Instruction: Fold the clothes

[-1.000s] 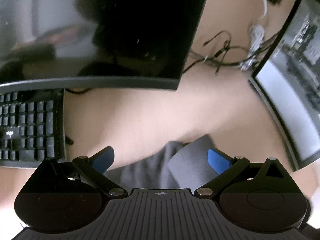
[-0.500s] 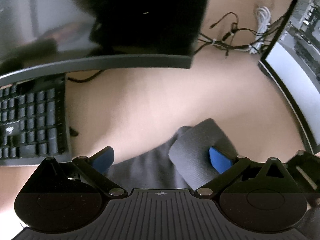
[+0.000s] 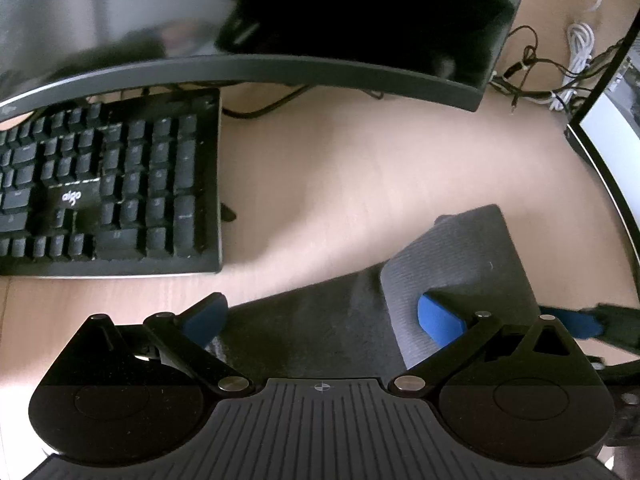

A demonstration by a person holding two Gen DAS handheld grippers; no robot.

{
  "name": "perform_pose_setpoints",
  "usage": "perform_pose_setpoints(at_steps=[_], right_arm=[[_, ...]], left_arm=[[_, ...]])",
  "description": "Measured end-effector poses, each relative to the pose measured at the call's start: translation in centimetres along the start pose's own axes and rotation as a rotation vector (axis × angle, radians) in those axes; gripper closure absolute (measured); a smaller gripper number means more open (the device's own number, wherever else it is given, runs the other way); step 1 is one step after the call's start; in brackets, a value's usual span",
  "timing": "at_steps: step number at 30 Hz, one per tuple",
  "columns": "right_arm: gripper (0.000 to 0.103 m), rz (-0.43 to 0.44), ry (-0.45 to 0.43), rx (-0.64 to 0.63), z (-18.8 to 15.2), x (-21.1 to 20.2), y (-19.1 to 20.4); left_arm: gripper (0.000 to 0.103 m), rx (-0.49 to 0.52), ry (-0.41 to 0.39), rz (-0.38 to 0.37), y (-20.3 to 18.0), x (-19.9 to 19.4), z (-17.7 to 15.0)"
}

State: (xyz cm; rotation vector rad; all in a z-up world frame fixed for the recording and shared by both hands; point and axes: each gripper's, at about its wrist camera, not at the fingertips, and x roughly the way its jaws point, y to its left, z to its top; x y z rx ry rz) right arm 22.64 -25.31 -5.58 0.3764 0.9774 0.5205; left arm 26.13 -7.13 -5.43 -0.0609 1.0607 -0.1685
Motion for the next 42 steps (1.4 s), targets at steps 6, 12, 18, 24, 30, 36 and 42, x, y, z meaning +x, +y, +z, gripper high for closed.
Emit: perform_pose_setpoints(at_steps=[6, 12, 18, 24, 30, 36, 42], right_arm=[[0.048, 0.011, -0.002, 0.026, -1.1, 0.4, 1.0], [0.057, -0.08, -0.047, -0.026, -1.0, -1.8, 0.8], [0.059, -0.248, -0.078, -0.347, -2.2, -2.7, 5.3], [0.058, -0.272, -0.074, -0.585, -4.9, -1.8, 9.5], [0.055, -0.201, -0.069, -0.556, -4.6, -2.4, 9.0], [0.042, -0.108, -0.091, -0.38, -2.8, -4.5, 6.3], [0.032, -0.031, -0.044, -0.188, -1.9, -3.4, 3.9]], left_arm=[[0.0, -0.07, -0.009, 0.005, 2.5, -1.3, -0.2], [0.0, -0.1, -0.018, 0.014, 3.8, -2.0, 0.1], [0.0, -0.081, -0.034, -0.034, 2.3, -2.3, 1.1], [0.0, -0.003, -0.072, -0.043, 0.0, -3.3, 1.6], [0.0, 0.059, -0.083, 0.007, -1.0, -3.2, 1.2], [0.0, 0.092, -0.092, 0.053, -1.0, -3.4, 1.0], [0.0, 0.069, -0.088, 0.051, -0.3, -3.5, 0.9]])
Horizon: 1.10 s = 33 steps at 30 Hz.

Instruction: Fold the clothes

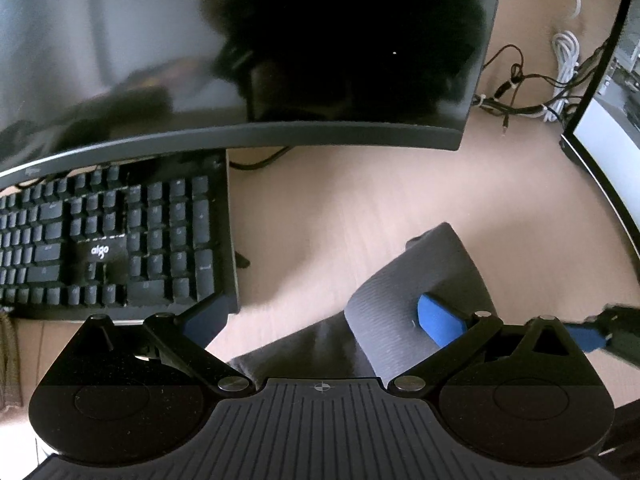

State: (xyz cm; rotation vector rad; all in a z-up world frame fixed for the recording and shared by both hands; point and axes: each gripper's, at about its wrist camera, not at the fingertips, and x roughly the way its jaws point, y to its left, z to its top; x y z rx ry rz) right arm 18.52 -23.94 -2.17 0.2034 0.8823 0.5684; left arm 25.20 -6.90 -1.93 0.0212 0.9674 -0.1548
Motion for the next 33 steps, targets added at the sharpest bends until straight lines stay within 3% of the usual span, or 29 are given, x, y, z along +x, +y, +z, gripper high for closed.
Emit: perform_pose_setpoints(at_steps=[4, 11, 19, 23, 33], right_arm=[[0.023, 0.0, 0.017, 0.05, -0.7, 1.6, -0.1], [0.054, -0.056, 0.004, 0.045, -0.8, 1.5, -0.7], [0.056, -0.185, -0.051, 0.011, -0.3, -1.9, -2.8], [0.055, -0.31, -0.051, -0.137, 0.2, -2.1, -1.7], [0.045, -0.421, -0.01, -0.59, -2.7, 1.5, 5.8]], left_arm=[[0.0, -0.01, 0.005, -0.003, 0.4, -0.1, -0.2], [0.0, -0.02, 0.01, -0.031, -0.1, 0.2, 0.2], [0.0, 0.032, 0.004, -0.105, -3.4, 0.5, 1.2], [0.0, 0.039, 0.0, -0.114, -3.8, 0.2, 1.3], [0.0, -0.047, -0.025, -0.111, -1.9, -1.0, 1.8]])
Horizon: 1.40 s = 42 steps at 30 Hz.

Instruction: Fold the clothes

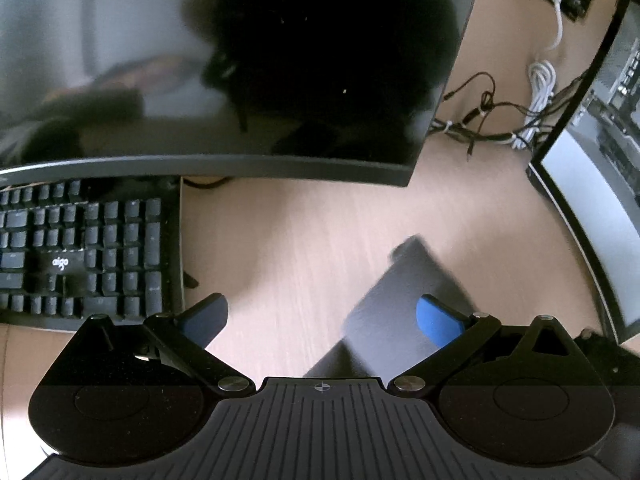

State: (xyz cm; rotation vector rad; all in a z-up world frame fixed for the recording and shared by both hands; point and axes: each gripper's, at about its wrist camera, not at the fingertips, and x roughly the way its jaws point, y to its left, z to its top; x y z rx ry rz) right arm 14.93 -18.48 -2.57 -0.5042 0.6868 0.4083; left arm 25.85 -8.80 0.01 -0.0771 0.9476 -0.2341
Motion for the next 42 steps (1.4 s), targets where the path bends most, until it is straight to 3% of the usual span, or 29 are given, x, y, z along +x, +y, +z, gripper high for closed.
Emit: perform_pose_setpoints(at_steps=[5, 9, 15, 20, 26, 31, 33, 39, 42], right_arm=[[0.041, 0.041, -0.02, -0.062, -0.1, -0.4, 1.1], [0.039, 0.113, -0.005, 0.049, -0.5, -0.4, -1.1], [0.024, 0.24, 0.012, 0.291, -1.4, 0.0, -5.4], [0.02, 0.29, 0.033, 0.321, -0.9, 2.1, -4.8], [0.038, 0.248, 0.007, 0.33, -1.1, 2.9, -4.0], [0.042, 0.21, -0.012, 0.349, -1.6, 3.2, -5.1], [0.042, 0.16, -0.016, 0.34, -1.7, 3.0, -5.4], [0.042, -0.096, 0.002, 0.292, -2.1, 2.7, -6.2], [0.041, -0.149, 0.01, 0.216, -1.8, 2.7, -5.3]], left_arm=[[0.0, 0.053, 0.018, 0.017, -1.0, 0.9, -0.7], [0.0, 0.046, 0.035, 0.005, -0.6, 1.4, -1.4], [0.0, 0.024, 0.039, -0.006, 0.0, 1.7, -1.9], [0.0, 0.01, 0.049, -0.015, 0.2, 1.9, -2.0], [0.0, -0.009, 0.049, 0.012, 0.4, 1.7, -1.9], [0.0, -0.004, 0.05, -0.001, -0.1, 1.6, -1.4], [0.0, 0.0, 0.048, -0.012, -0.4, 1.5, -1.1], [0.0, 0.029, 0.044, -0.014, -1.3, 1.1, -0.8], [0.0, 0.021, 0.037, -0.025, -1.4, 0.9, -0.6]])
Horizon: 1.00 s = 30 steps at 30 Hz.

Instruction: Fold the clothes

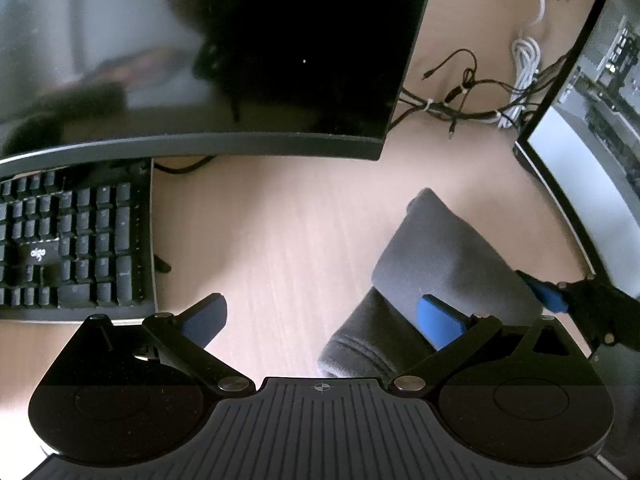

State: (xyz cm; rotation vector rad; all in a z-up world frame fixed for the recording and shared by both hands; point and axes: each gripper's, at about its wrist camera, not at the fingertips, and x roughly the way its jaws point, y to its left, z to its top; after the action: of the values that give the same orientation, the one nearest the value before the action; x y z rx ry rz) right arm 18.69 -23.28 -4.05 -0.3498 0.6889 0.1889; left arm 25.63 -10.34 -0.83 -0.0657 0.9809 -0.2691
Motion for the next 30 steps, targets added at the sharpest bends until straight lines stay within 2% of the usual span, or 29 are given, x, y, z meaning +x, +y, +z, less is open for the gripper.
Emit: perform_pose_setpoints(at_steps=[10, 15, 18, 21, 24, 27, 30], right_arm=[[0.038, -0.072, -0.057, -0.337, -0.7, -0.3, 6.0], [0.037, -0.09, -0.063, -0.429, -0.8, -0.1, 7.4], [0.034, -0.088, -0.067, -0.467, -0.9, 0.0, 8.0], [0.032, -0.037, -0.049, -0.416, -0.4, 0.0, 7.3], [0.031, 0.055, -0.033, -0.301, 0.6, -0.4, 5.6], [0.03, 0.183, -0.019, -0.13, 1.8, -0.8, 2.9], [0.023, 0.34, 0.006, 0.078, 2.3, -0.8, -0.5]], left_arm=[[0.0, 0.021, -0.041, -0.029, -1.9, -0.4, 1.3], [0.0, 0.051, -0.037, -0.039, -3.1, 0.1, 1.4], [0.0, 0.088, -0.016, 0.001, -3.6, 1.1, 1.1], [0.0, 0.096, -0.009, -0.004, -3.3, 1.4, 0.5], [0.0, 0.095, -0.011, -0.015, -2.7, 1.5, 0.2], [0.0, 0.088, -0.014, -0.027, -1.9, 1.3, -0.3], [0.0, 0.068, -0.009, -0.042, -0.9, 1.2, -0.6]])
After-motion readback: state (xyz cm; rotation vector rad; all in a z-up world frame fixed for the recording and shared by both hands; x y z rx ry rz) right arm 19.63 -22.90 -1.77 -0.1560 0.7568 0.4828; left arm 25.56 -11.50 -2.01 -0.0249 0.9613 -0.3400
